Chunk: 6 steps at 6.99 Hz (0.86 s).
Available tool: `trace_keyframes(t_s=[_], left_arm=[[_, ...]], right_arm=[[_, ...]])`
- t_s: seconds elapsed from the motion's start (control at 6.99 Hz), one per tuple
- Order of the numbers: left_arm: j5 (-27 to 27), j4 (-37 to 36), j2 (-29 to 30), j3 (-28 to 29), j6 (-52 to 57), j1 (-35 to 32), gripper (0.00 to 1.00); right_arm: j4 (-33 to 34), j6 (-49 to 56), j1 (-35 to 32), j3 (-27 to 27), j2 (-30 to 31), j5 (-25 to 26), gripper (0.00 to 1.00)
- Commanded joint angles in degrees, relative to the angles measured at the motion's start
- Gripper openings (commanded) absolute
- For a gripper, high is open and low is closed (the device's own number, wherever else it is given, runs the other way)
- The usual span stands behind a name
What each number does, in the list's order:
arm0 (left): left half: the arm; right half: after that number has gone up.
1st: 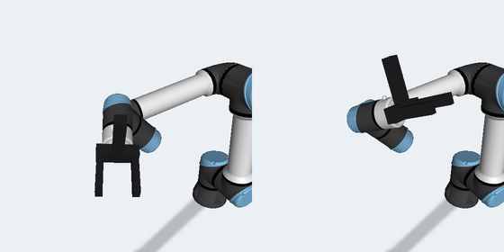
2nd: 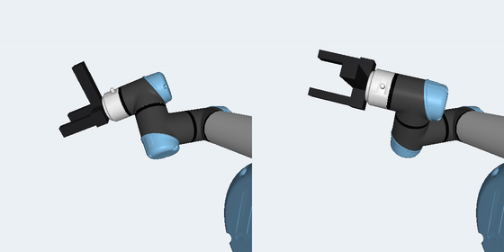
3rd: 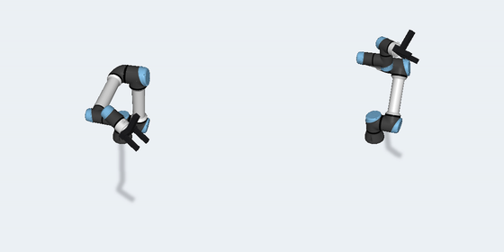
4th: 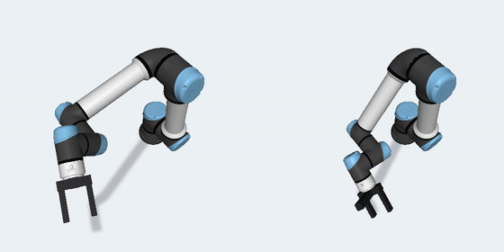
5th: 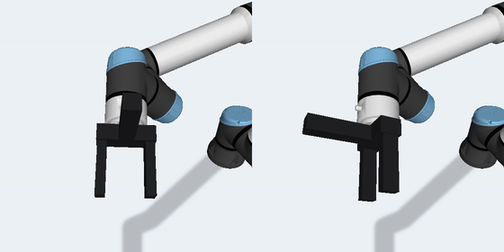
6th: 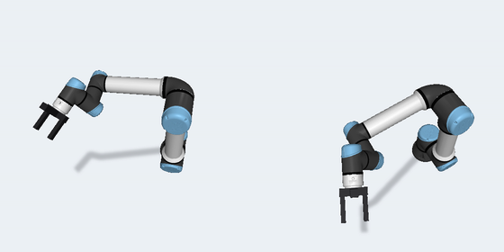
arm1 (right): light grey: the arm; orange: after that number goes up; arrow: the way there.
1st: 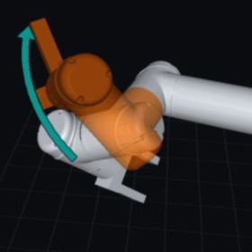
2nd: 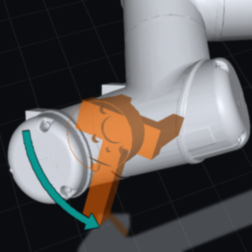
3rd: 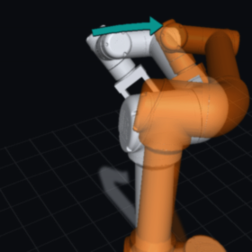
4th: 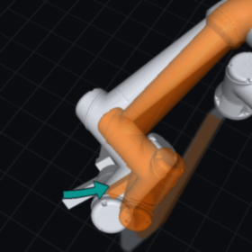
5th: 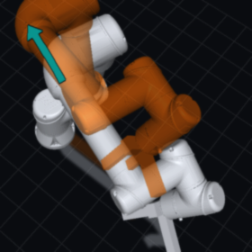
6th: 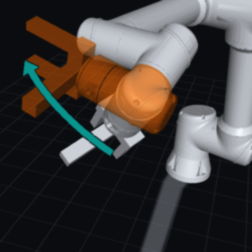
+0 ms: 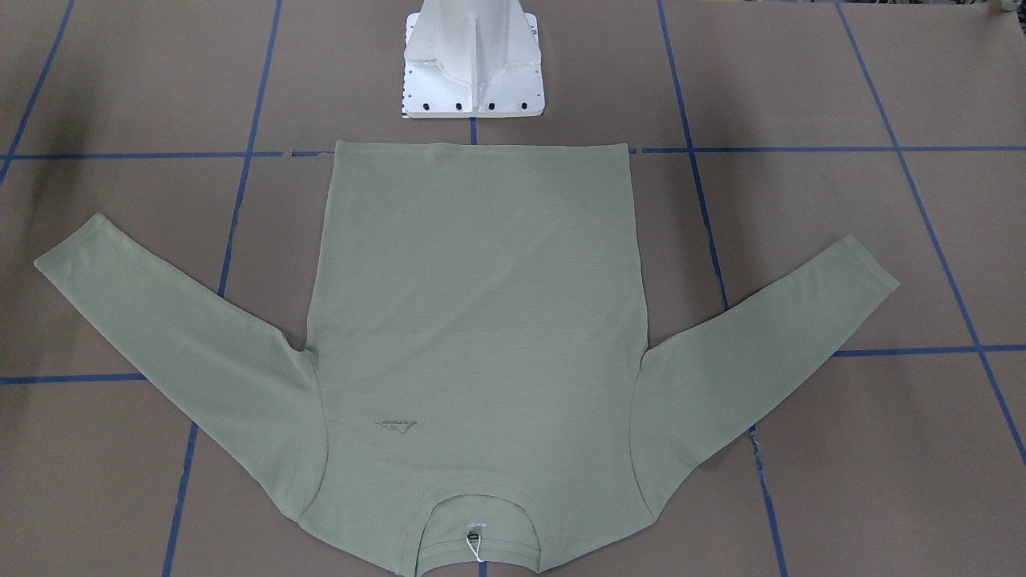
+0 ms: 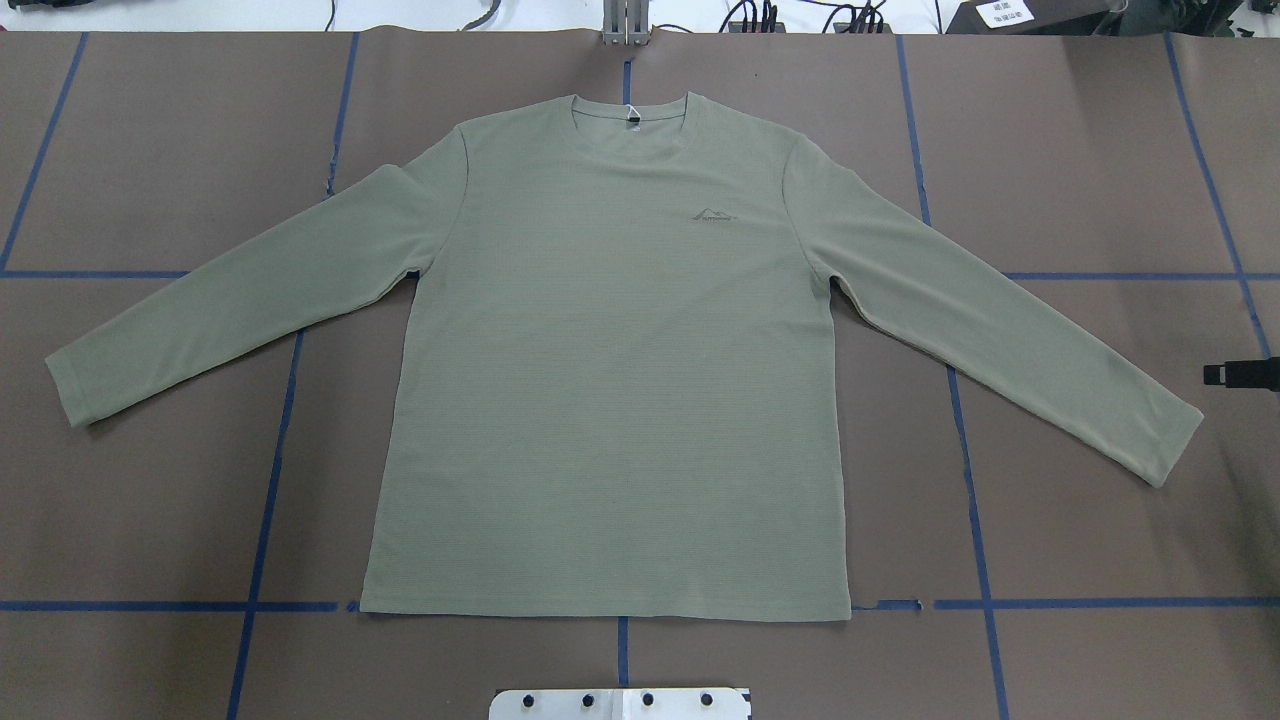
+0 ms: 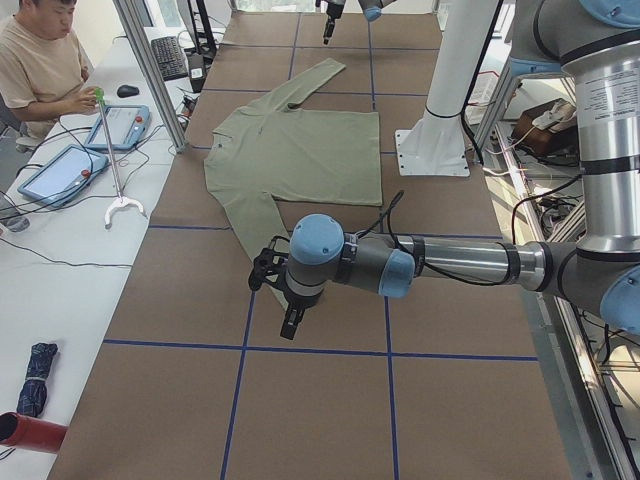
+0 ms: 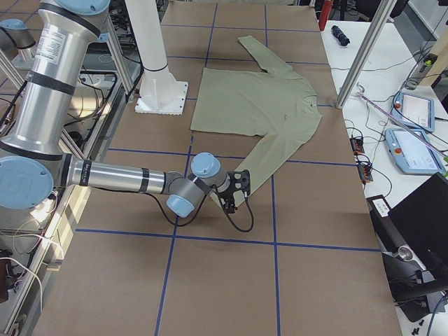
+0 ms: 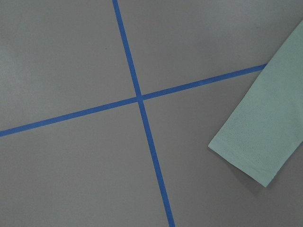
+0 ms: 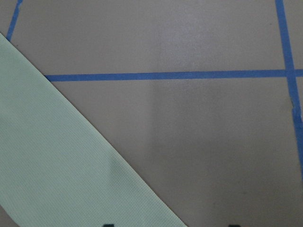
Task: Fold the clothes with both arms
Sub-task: 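Lower the right gripper to the cuff of the sleeve nearest it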
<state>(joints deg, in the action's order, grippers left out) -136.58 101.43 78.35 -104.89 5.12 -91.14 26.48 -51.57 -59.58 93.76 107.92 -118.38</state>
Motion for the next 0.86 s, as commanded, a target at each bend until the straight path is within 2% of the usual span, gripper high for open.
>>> trace_keyframes(t_s=[0.0, 0.72], left_arm=[[0.0, 0.0, 0.0, 0.0, 0.1, 0.0, 1.00], [0.0, 0.0, -0.2, -0.1, 0.2, 0.0, 1.00]], right_arm=[[-3.7, -3.5, 6.6, -3.1, -0.4, 5.9, 0.76], [-3.8, -3.5, 7.7, -5.4, -0.5, 7.0, 0.73]])
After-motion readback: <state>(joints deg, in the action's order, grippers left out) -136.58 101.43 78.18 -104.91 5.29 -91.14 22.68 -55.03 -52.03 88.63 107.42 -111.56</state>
